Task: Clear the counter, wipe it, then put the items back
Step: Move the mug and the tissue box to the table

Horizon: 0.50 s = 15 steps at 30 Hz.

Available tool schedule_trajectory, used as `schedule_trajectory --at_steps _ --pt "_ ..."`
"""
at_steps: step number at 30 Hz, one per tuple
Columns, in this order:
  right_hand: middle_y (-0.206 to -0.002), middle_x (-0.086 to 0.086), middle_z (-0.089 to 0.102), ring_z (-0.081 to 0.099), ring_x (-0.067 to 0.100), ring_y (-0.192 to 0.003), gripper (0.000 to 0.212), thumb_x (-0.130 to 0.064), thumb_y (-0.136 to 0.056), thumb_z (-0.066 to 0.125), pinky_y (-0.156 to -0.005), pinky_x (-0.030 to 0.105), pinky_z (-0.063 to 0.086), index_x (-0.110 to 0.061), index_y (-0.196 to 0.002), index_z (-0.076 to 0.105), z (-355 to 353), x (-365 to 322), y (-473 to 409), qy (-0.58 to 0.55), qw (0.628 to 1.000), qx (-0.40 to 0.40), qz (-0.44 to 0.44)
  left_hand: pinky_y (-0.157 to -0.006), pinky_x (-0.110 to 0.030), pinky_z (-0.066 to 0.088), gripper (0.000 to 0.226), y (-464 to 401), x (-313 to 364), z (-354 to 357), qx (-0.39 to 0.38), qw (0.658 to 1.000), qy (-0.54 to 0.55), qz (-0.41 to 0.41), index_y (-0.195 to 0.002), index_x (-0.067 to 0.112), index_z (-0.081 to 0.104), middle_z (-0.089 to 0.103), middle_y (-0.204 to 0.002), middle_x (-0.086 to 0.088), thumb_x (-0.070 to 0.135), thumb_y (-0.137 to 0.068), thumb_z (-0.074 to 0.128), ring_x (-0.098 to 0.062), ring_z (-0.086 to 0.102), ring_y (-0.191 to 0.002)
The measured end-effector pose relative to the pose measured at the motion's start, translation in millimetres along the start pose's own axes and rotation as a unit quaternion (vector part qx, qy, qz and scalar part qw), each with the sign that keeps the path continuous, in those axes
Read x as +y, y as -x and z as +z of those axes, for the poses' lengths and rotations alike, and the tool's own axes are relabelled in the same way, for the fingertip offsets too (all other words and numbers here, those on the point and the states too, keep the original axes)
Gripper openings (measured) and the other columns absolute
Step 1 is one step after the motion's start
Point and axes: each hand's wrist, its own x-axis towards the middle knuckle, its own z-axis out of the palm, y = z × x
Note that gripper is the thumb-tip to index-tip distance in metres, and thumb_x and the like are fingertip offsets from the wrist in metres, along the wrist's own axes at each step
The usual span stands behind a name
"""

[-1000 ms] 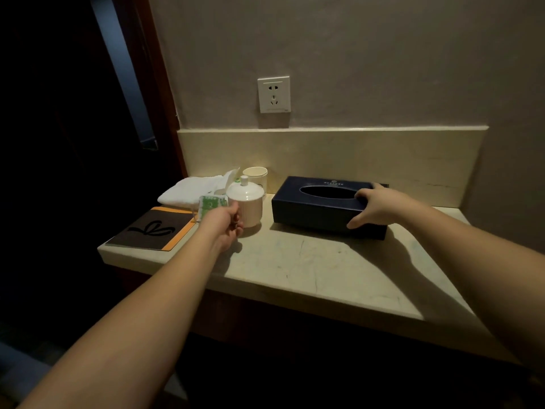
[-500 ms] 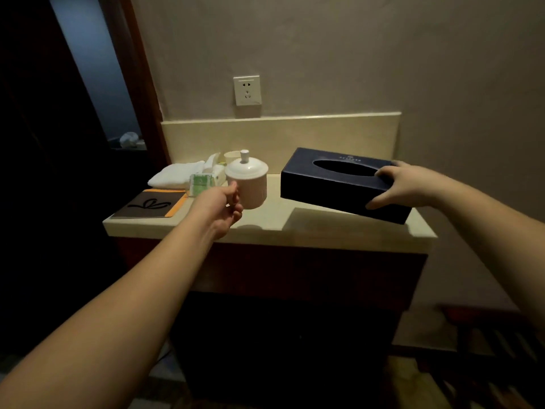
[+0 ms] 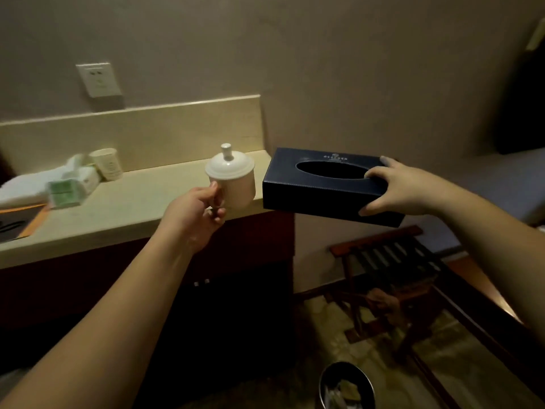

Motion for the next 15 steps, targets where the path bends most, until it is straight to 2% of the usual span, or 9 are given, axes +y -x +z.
schedule_trajectory --at_steps 2,5,9,15 --pt "-0.161 -0.004 0.001 0.042 0.027 -0.128 0.074 -0.058 -0.072 0.073 -0.09 0.035 0.048 -0.036 -0.135 0.041 7.5 30.9 21.4 -0.012 0.999 0.008 0.028 -0.041 -0.017 0.034 0.021 -0.4 -13.3 30.3 -0.029 1.0 0.0 -0.005 -0.079 0.013 0.046 0.046 -0.07 -0.003 0.017 -0.1 0.047 -0.011 0.042 -0.052" --pt "-0.161 -0.003 -0.002 0.04 0.027 -0.132 0.075 -0.057 -0.07 0.075 -0.096 0.037 0.046 -0.035 -0.133 0.042 22.4 80.8 52.0 -0.025 0.997 0.015 0.071 -0.041 -0.017 0.034 0.022 -1.2 -38.3 79.1 -0.067 0.998 -0.001 -0.016 -0.078 0.013 0.045 0.046 -0.068 -0.003 0.016 -0.1 0.047 -0.011 0.042 -0.048" --pt "-0.161 -0.002 -0.004 0.041 0.027 -0.132 0.076 -0.06 -0.068 0.075 -0.096 0.036 0.045 -0.036 -0.132 0.042 41.2 151.5 93.2 -0.025 0.99 0.019 0.138 -0.041 -0.016 0.035 0.024 -2.9 -81.9 147.9 -0.136 0.99 -0.005 -0.039 -0.077 0.012 0.045 0.044 -0.069 -0.004 0.017 -0.101 0.046 -0.009 0.038 -0.045" --pt "-0.161 -0.004 -0.007 0.04 0.026 -0.133 0.079 -0.063 -0.067 0.074 -0.094 0.035 0.047 -0.037 -0.134 0.041 58.6 261.0 151.3 -0.027 0.975 0.009 0.221 -0.043 -0.018 0.037 0.02 7.6 -146.0 258.2 -0.172 0.98 -0.028 -0.096 -0.079 0.012 0.05 0.053 -0.069 -0.002 0.017 -0.099 0.051 -0.008 0.046 -0.047"
